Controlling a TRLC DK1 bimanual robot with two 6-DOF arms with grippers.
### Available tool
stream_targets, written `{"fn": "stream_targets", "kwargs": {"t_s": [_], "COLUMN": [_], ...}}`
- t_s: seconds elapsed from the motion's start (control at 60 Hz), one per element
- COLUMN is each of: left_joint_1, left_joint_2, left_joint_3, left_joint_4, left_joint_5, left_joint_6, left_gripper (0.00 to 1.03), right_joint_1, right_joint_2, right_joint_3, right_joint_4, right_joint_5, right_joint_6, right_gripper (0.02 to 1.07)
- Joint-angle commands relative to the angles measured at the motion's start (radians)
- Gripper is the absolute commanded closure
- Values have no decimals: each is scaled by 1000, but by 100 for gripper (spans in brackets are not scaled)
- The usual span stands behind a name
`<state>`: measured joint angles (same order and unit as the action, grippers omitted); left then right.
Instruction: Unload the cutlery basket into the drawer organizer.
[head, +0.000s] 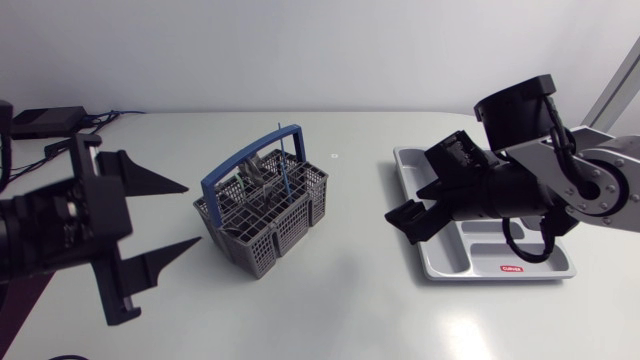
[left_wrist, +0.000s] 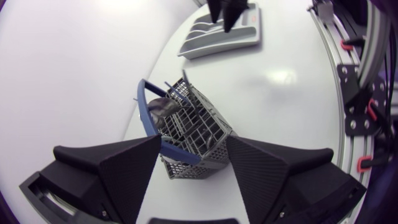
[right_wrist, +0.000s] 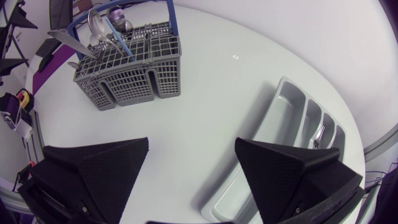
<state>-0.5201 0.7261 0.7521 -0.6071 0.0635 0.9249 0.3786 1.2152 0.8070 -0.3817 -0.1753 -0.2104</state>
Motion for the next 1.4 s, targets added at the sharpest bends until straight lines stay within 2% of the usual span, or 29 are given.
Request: {"fn": "stream_targets", "kwargs": {"t_s": [0.0, 0.15, 0.3, 0.367, 0.417, 0.467, 0.5, 0.95, 1.267, 1.383], "left_joint_1": [-92, -212, -239, -239, -241, -239, -239, -179, -176, -176], "left_joint_2": [13, 131, 230, 272, 291, 319, 334, 432, 500, 523], "left_joint_3": [-50, -42, -10, -2, 0, 1, 4, 47, 41, 41], "left_joint_4": [-8, -2, 13, 23, 35, 53, 58, 102, 150, 162], "left_joint_5": [-65, -200, -249, -266, -278, -284, -291, -360, -409, -424], "left_joint_6": [130, 161, 158, 158, 158, 160, 158, 181, 180, 181], "left_gripper": [28, 26, 28, 44, 51, 65, 69, 71, 72, 82], "right_joint_1": [6, 6, -1, -6, -9, -14, -15, -37, -46, -52], "right_joint_2": [-19, -25, -29, -31, -32, -32, -32, -52, -52, -54], "right_joint_3": [-34, -52, -57, -57, -60, -63, -65, -100, -108, -115], "right_joint_4": [3, 7, 7, 7, 7, 9, 9, 23, 35, 37], "right_joint_5": [5, 5, 5, 3, 2, -1, -1, -15, -30, -33], "right_joint_6": [-7, -15, -26, -32, -37, -40, -41, -66, -72, -76], "right_gripper": [7, 7, 7, 7, 7, 7, 7, 7, 7, 7]}}
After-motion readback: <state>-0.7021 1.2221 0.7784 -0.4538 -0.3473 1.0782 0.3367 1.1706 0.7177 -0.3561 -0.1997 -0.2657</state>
